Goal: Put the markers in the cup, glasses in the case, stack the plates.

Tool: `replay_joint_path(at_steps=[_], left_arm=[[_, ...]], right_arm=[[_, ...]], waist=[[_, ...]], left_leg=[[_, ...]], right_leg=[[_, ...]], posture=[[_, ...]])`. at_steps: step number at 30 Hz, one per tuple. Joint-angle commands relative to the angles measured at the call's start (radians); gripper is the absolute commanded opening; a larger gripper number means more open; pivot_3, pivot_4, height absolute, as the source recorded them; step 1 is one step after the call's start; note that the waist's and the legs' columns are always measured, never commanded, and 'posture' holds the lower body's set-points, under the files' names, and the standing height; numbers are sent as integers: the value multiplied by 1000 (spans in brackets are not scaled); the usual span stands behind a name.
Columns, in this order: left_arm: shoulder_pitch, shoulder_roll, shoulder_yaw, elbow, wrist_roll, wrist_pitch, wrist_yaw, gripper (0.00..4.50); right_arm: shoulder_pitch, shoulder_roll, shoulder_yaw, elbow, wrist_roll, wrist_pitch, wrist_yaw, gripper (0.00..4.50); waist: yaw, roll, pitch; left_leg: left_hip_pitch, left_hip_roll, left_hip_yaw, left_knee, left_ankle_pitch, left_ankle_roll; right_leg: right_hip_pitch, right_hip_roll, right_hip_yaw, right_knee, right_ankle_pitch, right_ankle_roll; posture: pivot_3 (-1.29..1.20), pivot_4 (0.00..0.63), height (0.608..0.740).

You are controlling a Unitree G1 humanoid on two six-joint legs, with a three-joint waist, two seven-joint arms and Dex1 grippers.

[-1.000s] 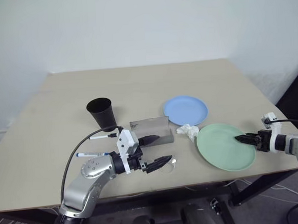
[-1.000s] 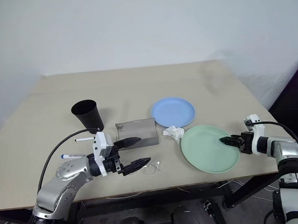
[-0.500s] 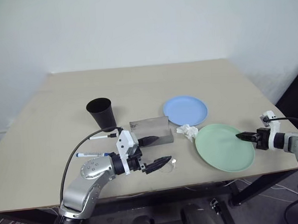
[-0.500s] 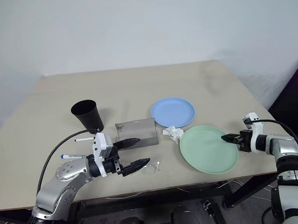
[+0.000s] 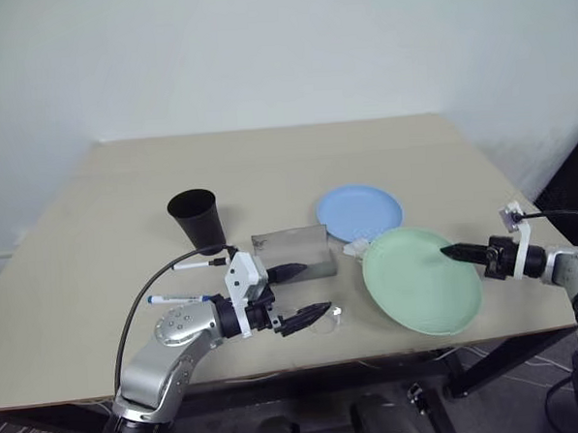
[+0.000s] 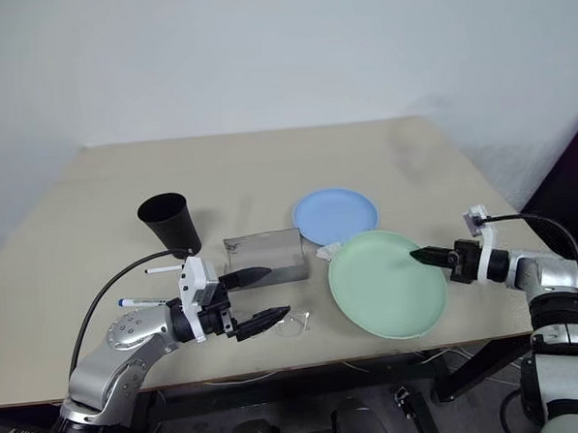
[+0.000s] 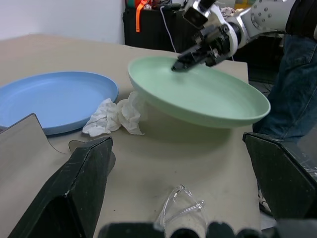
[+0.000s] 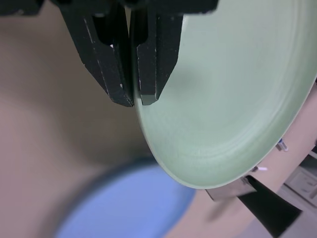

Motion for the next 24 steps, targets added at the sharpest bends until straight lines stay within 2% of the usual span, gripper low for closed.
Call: replay_joint_path(at_steps=[1,7,13,20,24], left_arm=[[-15,5,15,-13,-1,-16,2,4500],[-29,5,15,1,2,-19,0,4500],[-41,2,7,12,9,-22,1,4500],[-32,0,12,4,16,-29,18,4500],[-21,-1,14,-8,18,-30,32,4500]], right_arm=[[-103,41,-51,-53,30,-37,-82,40],[-296,141,-59,53,-12,-90,-266,40],[-517,224,-54,338,-87,-171,-505,40],[-599,294,-34,521,-187,-339,-697,40],[-606,321,-77,562,-181,-396,-772,40]], waist=[[-4,0,0],[-21,1,0],[-26,1,0],[-28,1,0],[-42,1,0]], left_leg=[[0,0,0,0,0,0],[-1,0,-1,0,0,0],[-3,0,-1,-3,0,0],[-5,0,-1,-5,0,0],[-5,0,-2,-5,0,0]], right_leg=[[0,0,0,0,0,0],[-1,0,0,0,1,2],[-3,0,0,0,1,2],[-5,0,0,-1,2,3],[-5,0,0,0,2,3]], posture=[[0,0,740],[0,0,740],[0,0,740],[0,0,740],[0,0,740]])
